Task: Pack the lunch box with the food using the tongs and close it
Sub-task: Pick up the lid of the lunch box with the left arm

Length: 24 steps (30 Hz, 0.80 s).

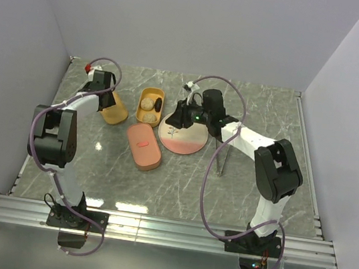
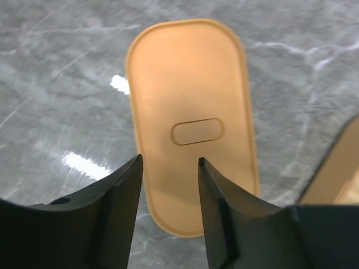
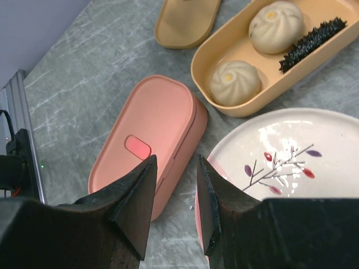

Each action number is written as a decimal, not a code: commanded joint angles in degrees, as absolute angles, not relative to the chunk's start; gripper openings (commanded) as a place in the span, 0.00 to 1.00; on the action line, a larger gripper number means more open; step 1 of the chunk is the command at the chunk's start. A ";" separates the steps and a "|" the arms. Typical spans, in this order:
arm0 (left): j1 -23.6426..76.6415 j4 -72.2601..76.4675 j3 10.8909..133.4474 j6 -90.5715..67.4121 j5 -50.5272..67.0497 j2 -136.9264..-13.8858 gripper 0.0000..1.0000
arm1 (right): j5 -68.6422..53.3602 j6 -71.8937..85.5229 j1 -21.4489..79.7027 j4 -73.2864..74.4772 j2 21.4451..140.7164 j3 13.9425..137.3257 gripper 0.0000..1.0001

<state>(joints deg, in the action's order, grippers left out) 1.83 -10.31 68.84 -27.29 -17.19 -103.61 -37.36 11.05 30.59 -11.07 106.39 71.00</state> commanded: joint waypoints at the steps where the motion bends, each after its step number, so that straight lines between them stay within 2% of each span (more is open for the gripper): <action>1: 1.67 -10.72 68.12 -31.11 -23.37 -102.57 0.52 | -39.29 10.72 30.15 -11.95 108.19 74.53 0.42; 5: 0.97 -11.95 67.59 -31.99 -22.86 -104.06 0.53 | -40.34 11.25 30.15 -12.13 109.07 75.32 0.43; 14: 0.09 -14.33 67.94 -32.43 -18.11 -108.81 0.34 | -40.60 11.34 30.23 -12.65 108.72 74.71 0.43; 24: -1.58 -14.50 65.75 -31.82 -14.68 -107.93 0.34 | -40.69 11.34 30.15 -12.57 108.63 74.88 0.43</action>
<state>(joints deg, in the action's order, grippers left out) -1.19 -11.88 67.18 -32.21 -16.62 -108.33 -39.99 11.11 30.57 -11.11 109.27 73.08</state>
